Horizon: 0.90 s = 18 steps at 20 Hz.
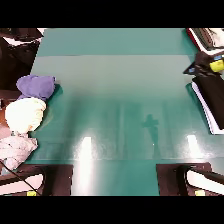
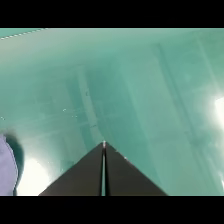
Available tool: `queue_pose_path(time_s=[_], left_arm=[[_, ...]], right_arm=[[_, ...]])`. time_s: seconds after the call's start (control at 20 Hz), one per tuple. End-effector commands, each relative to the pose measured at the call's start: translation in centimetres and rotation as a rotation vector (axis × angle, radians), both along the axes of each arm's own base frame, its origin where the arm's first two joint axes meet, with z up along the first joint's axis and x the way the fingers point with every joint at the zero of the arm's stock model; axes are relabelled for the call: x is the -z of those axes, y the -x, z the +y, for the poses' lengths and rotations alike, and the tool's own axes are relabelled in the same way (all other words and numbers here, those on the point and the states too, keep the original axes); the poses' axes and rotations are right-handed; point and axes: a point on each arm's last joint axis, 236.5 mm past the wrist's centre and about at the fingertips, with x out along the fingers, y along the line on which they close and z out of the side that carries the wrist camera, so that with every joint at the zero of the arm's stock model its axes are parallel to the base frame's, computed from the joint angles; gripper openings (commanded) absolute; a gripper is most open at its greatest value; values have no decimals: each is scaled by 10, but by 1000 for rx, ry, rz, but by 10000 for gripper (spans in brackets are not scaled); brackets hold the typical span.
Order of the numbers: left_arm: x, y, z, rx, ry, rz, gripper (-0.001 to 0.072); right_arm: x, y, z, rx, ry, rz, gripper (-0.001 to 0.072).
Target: Fold the shirts.
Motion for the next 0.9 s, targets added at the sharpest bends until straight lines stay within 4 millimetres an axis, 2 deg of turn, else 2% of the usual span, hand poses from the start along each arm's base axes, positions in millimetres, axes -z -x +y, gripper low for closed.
queue_pose_path(time_s=[0.0,0.3,0.8,0.85], left_arm=[[0,0,0,0,0,-1,31],[0,0,0,0,0,-1,31],[-2,-5,3,-13,-6,-20,31],[8,-8,15,-44,-54,0,172]], right_arm=[[-4,-4,43,-98,47,-73,16],[4,-1,60,-162,151,-97,16],[4,-1,59,-160,157,-98,16],[4,-1,59,-160,157,-98,16]])
